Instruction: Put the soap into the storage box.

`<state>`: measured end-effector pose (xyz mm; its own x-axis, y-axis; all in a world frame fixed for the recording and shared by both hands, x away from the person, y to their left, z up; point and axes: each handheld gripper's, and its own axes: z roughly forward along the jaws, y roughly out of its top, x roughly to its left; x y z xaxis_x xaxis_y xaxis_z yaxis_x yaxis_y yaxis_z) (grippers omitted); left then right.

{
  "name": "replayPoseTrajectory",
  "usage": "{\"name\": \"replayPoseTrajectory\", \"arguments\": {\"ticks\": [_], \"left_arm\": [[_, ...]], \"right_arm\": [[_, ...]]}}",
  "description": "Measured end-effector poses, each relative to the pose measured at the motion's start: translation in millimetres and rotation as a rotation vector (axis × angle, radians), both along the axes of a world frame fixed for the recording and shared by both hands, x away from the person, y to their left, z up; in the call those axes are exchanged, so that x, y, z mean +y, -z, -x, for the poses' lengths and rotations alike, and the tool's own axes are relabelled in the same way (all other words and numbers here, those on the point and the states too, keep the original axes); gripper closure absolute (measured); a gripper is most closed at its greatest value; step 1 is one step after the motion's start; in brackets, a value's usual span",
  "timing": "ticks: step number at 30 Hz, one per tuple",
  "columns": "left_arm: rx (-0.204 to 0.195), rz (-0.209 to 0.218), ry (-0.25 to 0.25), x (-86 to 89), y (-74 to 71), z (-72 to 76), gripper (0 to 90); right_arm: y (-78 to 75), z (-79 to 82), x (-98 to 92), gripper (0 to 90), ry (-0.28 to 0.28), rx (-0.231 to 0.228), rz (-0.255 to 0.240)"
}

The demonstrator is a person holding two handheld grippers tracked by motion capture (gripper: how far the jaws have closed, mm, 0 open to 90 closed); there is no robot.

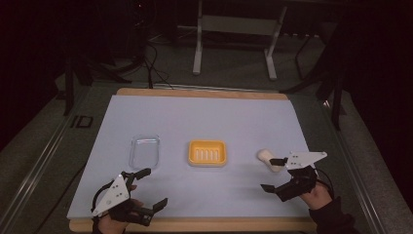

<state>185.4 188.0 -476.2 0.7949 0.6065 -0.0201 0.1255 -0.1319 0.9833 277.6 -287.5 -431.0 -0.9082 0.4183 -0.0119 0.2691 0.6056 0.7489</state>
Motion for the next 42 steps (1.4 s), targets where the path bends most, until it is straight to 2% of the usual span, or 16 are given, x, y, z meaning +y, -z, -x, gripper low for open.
{"name": "replayPoseTrajectory", "arguments": {"ticks": [5, 7, 9, 13, 17, 22, 28, 34, 42], "left_arm": [[0.000, 0.000, 0.001, 0.0, 0.0, 0.1, 1.1], [0.000, -0.003, 0.003, -0.1, 0.2, -0.2, 1.2], [0.001, -0.007, 0.004, -0.3, 0.5, -0.5, 1.1], [0.003, -0.007, 0.006, -0.9, 0.7, -0.6, 1.1], [0.002, -0.014, 0.006, -0.8, 1.2, -1.1, 1.1], [0.003, -0.018, 0.007, -1.0, 1.7, -1.9, 1.1], [0.004, -0.016, 0.007, -0.8, 1.7, -1.9, 1.1], [0.004, -0.017, 0.008, -1.1, 1.8, -1.9, 1.1], [0.006, -0.017, 0.008, -1.2, 1.8, -1.6, 1.2]], "right_arm": [[-0.7, -1.7, 4.3, 9.6, -0.024, 0.025, 0.060], [-1.1, -2.3, 7.6, 9.7, -0.035, 0.041, 0.109], [-0.8, -1.3, 10.7, 9.7, -0.038, 0.036, 0.154], [-1.0, -3.8, 13.3, 9.7, -0.067, 0.090, 0.184], [-2.4, -5.8, 14.4, 9.7, -0.078, 0.103, 0.240], [-2.8, -7.1, 17.5, 9.7, -0.096, 0.131, 0.281], [-5.2, -8.5, 21.3, 9.7, -0.107, 0.150, 0.354], [-4.9, -10.2, 25.7, 9.7, -0.122, 0.183, 0.444], [-5.4, -11.3, 30.1, 9.8, -0.134, 0.212, 0.498]]}}
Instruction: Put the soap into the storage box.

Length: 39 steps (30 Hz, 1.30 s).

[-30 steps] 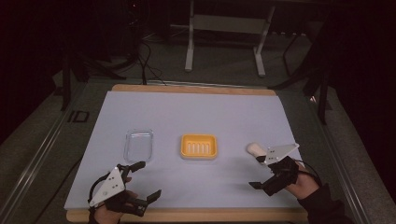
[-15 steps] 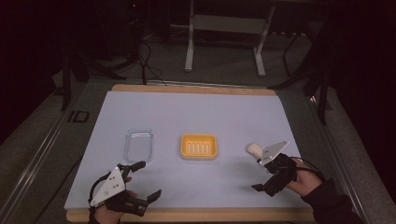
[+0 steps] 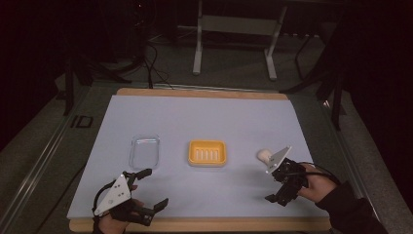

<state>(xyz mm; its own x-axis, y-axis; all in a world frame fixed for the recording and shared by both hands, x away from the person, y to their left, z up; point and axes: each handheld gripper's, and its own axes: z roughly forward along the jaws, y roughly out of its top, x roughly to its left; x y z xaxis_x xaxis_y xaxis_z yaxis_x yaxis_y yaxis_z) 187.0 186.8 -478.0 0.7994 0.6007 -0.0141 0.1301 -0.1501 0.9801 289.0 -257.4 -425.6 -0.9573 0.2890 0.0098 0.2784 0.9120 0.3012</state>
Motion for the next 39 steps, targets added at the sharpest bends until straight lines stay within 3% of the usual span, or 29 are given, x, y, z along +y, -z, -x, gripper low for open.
{"name": "replayPoseTrajectory", "arguments": {"ticks": [22, 31, 36, 37, 39], "left_arm": [[0.001, -0.002, 0.004, -0.5, 0.1, 0.3, 1.1], [0.009, -0.004, 0.011, -0.7, 0.3, 0.0, 1.1], [0.009, -0.003, 0.011, -0.6, 0.3, 0.0, 1.1], [0.008, -0.001, 0.009, -0.4, 0.3, 0.0, 1.1], [0.008, 0.000, 0.010, -0.6, 0.4, -0.2, 1.2]], "right_arm": [[7.4, -10.3, 9.4, 10.0, -0.010, 0.102, 0.199], [8.8, -17.4, 13.2, 10.0, -0.010, 0.127, 0.237], [9.3, -21.2, 15.0, 10.0, -0.002, 0.161, 0.246], [12.5, -22.9, 18.8, 10.0, -0.013, 0.195, 0.275], [13.7, -23.7, 19.8, 10.0, -0.017, 0.199, 0.283]]}}
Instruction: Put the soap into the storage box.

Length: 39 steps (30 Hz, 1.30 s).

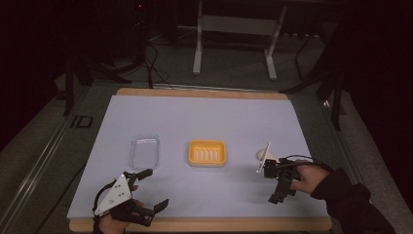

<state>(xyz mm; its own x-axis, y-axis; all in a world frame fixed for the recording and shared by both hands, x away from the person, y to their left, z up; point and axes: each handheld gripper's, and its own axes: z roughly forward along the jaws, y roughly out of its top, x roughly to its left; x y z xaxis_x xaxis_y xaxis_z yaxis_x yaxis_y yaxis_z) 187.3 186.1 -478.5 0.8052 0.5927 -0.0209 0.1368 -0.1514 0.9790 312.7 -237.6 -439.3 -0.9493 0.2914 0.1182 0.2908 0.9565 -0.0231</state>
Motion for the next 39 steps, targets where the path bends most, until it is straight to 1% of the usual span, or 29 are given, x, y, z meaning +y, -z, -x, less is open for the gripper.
{"name": "replayPoseTrajectory", "arguments": {"ticks": [1, 3, 7, 8, 12, 14, 19, 21, 26, 27, 29, 33, 34, 38, 39], "left_arm": [[0.001, 0.000, 0.002, 0.0, 0.0, 0.0, 1.1], [0.001, 0.001, 0.007, -0.1, -0.2, 0.3, 1.1], [0.000, -0.001, 0.008, -0.2, -0.2, 0.4, 1.1], [0.000, -0.001, 0.008, -0.1, -0.2, 0.3, 1.2], [0.004, 0.000, 0.013, -0.4, -0.2, 0.3, 1.2], [0.005, -0.003, 0.016, -1.0, -0.2, 0.4, 1.1], [0.004, -0.003, 0.020, -1.6, 0.0, 0.5, 1.1], [0.005, -0.003, 0.020, -1.5, -0.1, 0.4, 1.2], [0.005, -0.004, 0.020, -1.7, 0.1, 0.5, 1.1], [0.005, -0.006, 0.020, -1.8, 0.1, 0.5, 1.1], [0.005, -0.004, 0.020, -1.8, 0.2, 0.3, 1.1], [0.006, -0.006, 0.020, -2.0, 0.3, 0.1, 1.2], [0.006, -0.006, 0.020, -2.0, 0.3, 0.1, 1.1], [0.008, -0.007, 0.020, -2.1, 0.4, 0.1, 1.1], [0.008, -0.007, 0.020, -2.1, 0.4, 0.1, 1.1]], "right_arm": [[1.1, -0.7, 0.9, 10.0, 0.000, 0.005, 0.007], [2.5, -3.5, 2.3, 10.0, 0.003, 0.000, 0.015], [3.5, -9.1, 0.9, 10.1, 0.021, 0.006, 0.012], [3.5, -10.3, 0.5, 11.7, 0.024, 0.006, 0.011], [1.2, -17.7, -2.6, 12.6, 0.050, -0.018, 0.000], [-1.0, -23.3, -5.2, 12.4, 0.079, -0.031, -0.015], [-1.7, -37.3, -11.5, 12.1, 0.149, -0.055, -0.008], [-0.7, -41.6, -13.5, 12.2, 0.164, -0.065, -0.011], [2.7, -51.4, -18.9, 12.2, 0.225, -0.086, -0.018], [3.0, -53.3, -20.3, 12.2, 0.232, -0.088, -0.017], [4.2, -56.9, -22.9, 12.1, 0.266, -0.091, -0.015], [5.5, -60.0, -25.1, 12.1, 0.280, -0.090, -0.018], [8.2, -64.8, -27.6, 12.1, 0.304, -0.097, -0.018], [12.4, -71.4, -30.4, 11.7, 0.332, -0.092, -0.006], [13.9, -73.7, -31.2, 11.8, 0.342, -0.084, -0.010]]}}
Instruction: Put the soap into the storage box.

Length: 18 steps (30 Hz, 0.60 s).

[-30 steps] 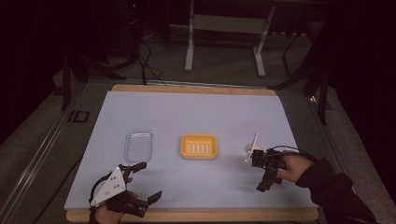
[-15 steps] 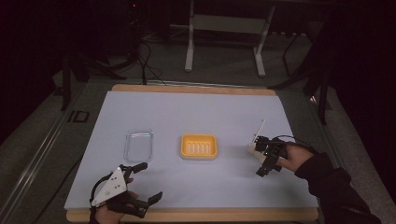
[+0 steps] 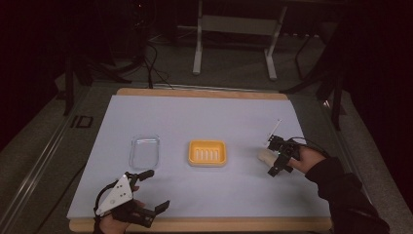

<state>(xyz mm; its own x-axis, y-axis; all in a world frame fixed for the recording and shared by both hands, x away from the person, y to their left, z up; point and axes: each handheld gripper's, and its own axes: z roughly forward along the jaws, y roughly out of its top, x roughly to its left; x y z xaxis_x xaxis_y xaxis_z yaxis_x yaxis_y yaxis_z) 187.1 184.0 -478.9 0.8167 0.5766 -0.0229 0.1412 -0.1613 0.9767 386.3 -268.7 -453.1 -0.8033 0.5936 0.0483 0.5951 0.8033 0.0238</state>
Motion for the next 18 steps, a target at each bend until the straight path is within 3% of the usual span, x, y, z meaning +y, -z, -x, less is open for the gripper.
{"name": "replayPoseTrajectory", "arguments": {"ticks": [5, 18], "left_arm": [[0.000, 0.002, 0.000, 0.3, -0.1, -0.1, 1.1], [0.005, 0.002, 0.004, -0.1, 0.0, -0.2, 1.1]], "right_arm": [[5.4, -5.9, -2.3, 11.8, 0.022, -0.002, -0.016], [17.0, -17.1, -12.5, 15.4, 0.080, -0.092, -0.099]]}}
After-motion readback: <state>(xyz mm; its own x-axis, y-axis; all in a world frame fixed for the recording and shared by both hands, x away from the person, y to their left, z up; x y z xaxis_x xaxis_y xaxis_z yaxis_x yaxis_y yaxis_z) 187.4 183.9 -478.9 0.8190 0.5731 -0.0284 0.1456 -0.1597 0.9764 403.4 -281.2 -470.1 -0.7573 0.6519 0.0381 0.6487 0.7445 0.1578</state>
